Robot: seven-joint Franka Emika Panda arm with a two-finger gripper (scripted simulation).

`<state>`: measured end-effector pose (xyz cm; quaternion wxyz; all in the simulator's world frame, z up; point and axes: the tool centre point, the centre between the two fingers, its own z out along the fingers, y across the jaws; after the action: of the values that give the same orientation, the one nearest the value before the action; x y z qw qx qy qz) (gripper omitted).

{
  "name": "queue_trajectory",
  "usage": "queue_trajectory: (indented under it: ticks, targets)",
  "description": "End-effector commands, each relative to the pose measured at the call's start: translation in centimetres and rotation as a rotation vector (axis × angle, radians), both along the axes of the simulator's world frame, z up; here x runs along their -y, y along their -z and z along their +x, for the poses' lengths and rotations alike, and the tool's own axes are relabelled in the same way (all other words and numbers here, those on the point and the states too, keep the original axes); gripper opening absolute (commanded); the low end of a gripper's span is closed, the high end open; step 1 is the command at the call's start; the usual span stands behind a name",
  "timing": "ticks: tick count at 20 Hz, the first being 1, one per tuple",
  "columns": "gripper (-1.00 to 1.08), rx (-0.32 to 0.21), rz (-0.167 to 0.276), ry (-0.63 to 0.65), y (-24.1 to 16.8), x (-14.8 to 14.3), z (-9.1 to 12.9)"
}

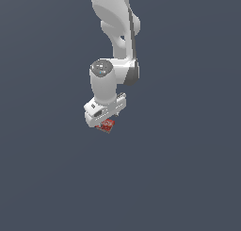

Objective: Pick up the object and move it to a goal position.

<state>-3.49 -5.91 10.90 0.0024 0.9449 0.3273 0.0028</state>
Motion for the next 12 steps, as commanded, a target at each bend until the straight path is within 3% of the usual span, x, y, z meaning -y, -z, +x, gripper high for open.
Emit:
queue_trajectory:
  ticks: [1,12]
  targets:
    - [1.0,-0.001,-0.001,-0.064,0.6,0.4,-0.3]
    - [1.0,-0.006,-0.002,-0.33,3.0,2.0,-1.9]
